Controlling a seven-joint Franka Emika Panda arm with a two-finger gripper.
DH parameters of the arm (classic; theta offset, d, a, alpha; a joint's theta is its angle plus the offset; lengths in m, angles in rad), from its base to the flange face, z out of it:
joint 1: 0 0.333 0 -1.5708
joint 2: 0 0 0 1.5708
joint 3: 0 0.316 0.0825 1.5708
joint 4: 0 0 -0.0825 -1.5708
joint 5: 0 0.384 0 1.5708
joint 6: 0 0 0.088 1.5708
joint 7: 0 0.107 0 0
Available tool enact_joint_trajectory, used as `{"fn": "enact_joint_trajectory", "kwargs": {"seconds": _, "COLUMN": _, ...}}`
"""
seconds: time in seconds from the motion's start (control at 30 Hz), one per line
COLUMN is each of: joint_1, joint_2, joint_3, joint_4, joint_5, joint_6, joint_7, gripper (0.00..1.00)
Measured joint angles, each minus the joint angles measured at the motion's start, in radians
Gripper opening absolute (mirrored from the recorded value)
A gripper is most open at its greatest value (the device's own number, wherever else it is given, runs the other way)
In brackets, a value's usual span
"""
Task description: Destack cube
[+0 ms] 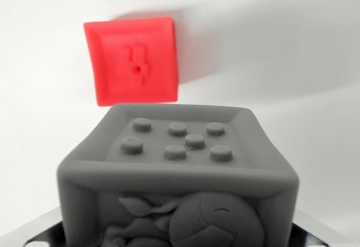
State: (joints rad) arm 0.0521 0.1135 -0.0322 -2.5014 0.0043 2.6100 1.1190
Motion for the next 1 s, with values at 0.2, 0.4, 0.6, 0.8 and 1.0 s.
{"fn": "enact_joint_trajectory", "kwargs": {"seconds": 0.2, "joint_1": -0.001, "joint_2": -0.008, "joint_3": -0.007, "joint_4": -0.033, "joint_5": 0.001, "joint_6": 0.025, "joint_7": 0.009, "gripper": 0.0}}
{"fn": "enact_joint_trajectory", "kwargs": {"seconds": 0.4, "joint_1": -0.004, "joint_2": -0.015, "joint_3": -0.014, "joint_4": -0.064, "joint_5": 0.002, "joint_6": 0.049, "joint_7": 0.017, "gripper": 0.0}}
{"fn": "enact_joint_trajectory", "kwargs": {"seconds": 0.6, "joint_1": -0.005, "joint_2": -0.02, "joint_3": -0.023, "joint_4": -0.095, "joint_5": 0.003, "joint_6": 0.074, "joint_7": 0.024, "gripper": 0.0}}
{"fn": "enact_joint_trajectory", "kwargs": {"seconds": 0.8, "joint_1": -0.006, "joint_2": -0.024, "joint_3": -0.031, "joint_4": -0.124, "joint_5": 0.004, "joint_6": 0.098, "joint_7": 0.03, "gripper": 0.0}}
{"fn": "enact_joint_trajectory", "kwargs": {"seconds": 1.0, "joint_1": -0.009, "joint_2": -0.027, "joint_3": -0.037, "joint_4": -0.148, "joint_5": 0.006, "joint_6": 0.122, "joint_7": 0.035, "gripper": 0.0}}
